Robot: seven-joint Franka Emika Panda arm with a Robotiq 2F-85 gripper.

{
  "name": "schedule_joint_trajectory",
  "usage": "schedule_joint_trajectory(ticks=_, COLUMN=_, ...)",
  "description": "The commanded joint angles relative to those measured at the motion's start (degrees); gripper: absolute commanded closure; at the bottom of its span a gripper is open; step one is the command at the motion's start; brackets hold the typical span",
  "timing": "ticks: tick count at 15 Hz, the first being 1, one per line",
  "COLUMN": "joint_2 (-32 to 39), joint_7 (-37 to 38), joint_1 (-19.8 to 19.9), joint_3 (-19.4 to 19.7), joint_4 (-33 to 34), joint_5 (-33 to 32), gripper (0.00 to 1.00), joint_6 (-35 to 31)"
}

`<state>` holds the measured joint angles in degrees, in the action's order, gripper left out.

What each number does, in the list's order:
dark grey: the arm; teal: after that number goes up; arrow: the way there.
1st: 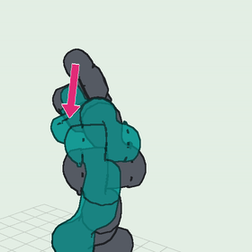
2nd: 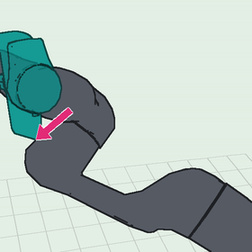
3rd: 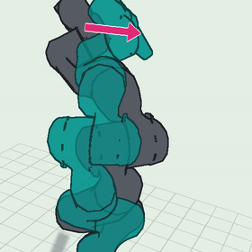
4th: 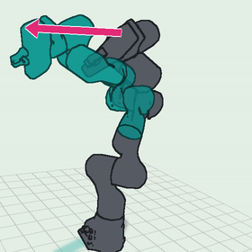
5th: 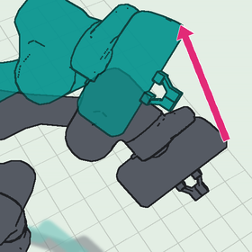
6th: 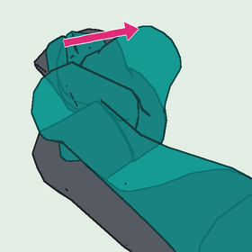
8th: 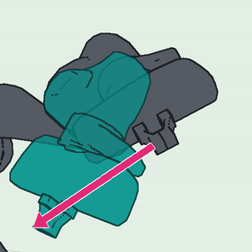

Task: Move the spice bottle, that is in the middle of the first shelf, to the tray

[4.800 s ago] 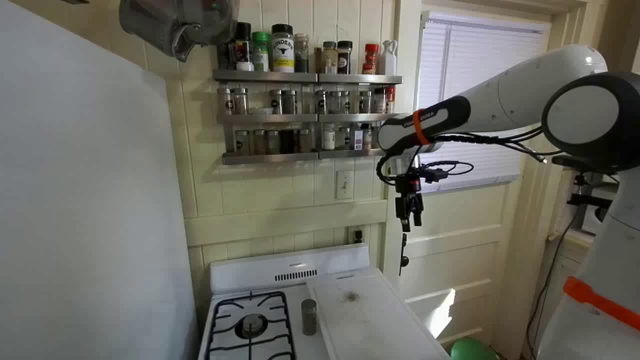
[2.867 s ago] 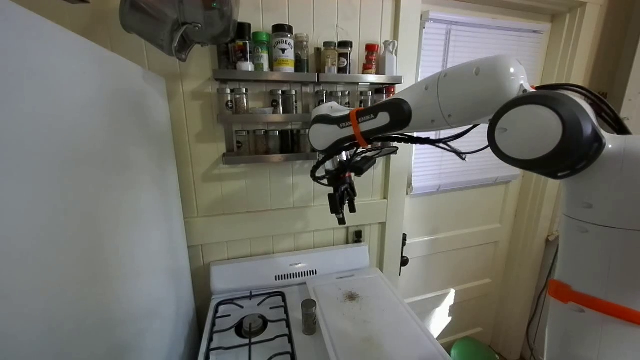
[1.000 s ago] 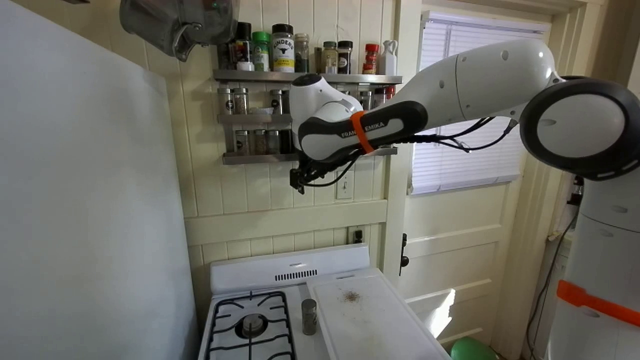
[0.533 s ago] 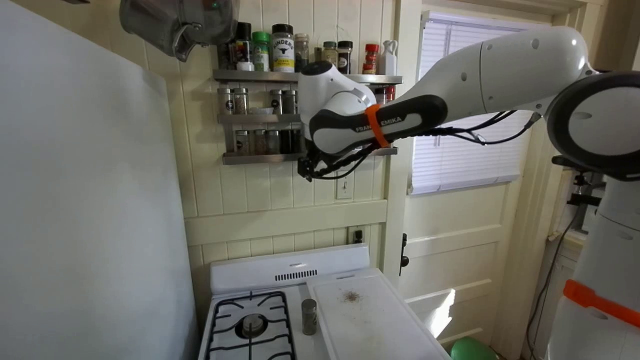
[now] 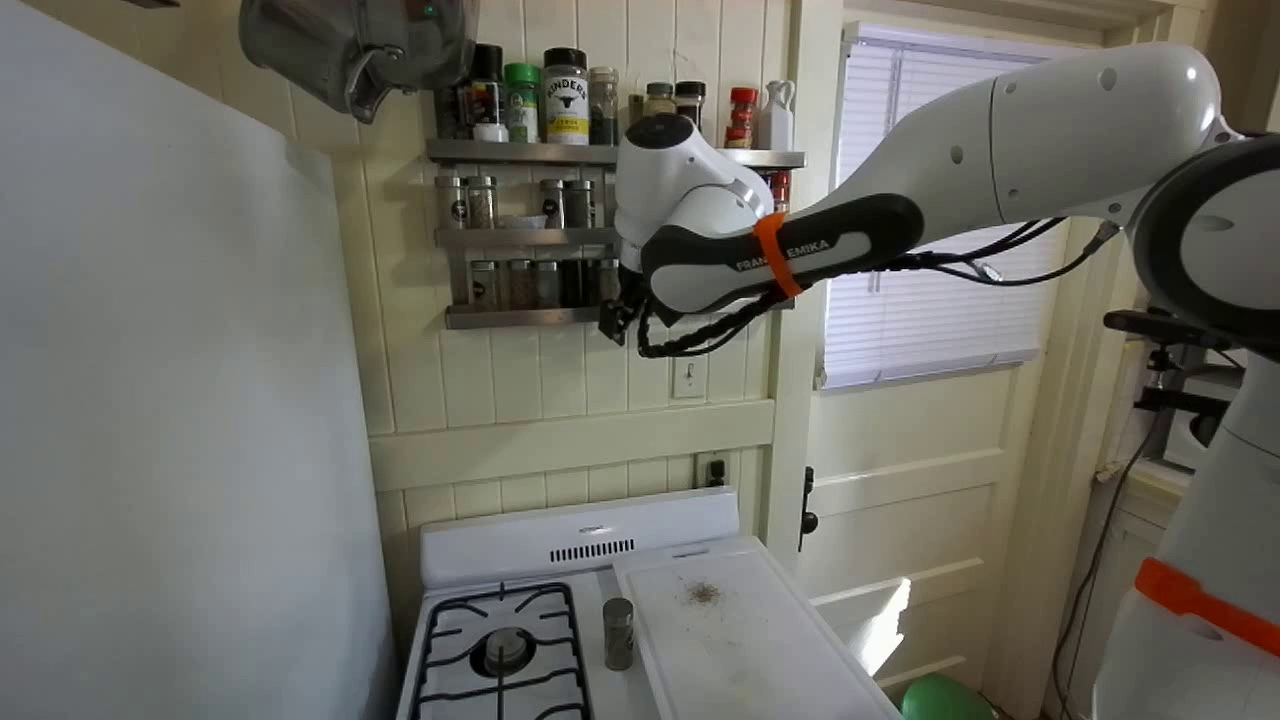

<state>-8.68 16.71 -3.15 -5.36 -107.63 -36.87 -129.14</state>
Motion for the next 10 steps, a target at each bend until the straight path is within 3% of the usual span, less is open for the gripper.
schedule_joint_trajectory(ticks=1, joint_2=-2.8, joint_7=1.0, joint_1=1.3, joint_3=0.1, joint_4=-4.7, joint_5=-2.4, gripper=0.00, joint_6=-6.5)
schedule_joint_trajectory(ticks=3, joint_2=-3.3, joint_7=1.0, joint_1=2.1, joint_3=0.4, joint_4=-5.8, joint_5=-3.0, gripper=0.00, joint_6=-9.6)
schedule_joint_trajectory(ticks=5, joint_2=-1.4, joint_7=-0.2, joint_1=2.1, joint_3=-0.1, joint_4=-3.0, joint_5=-1.3, gripper=0.00, joint_6=-7.5)
schedule_joint_trajectory(ticks=10, joint_2=-1.4, joint_7=0.5, joint_1=2.6, joint_3=0.3, joint_4=-3.6, joint_5=-2.2, gripper=0.00, joint_6=-10.1)
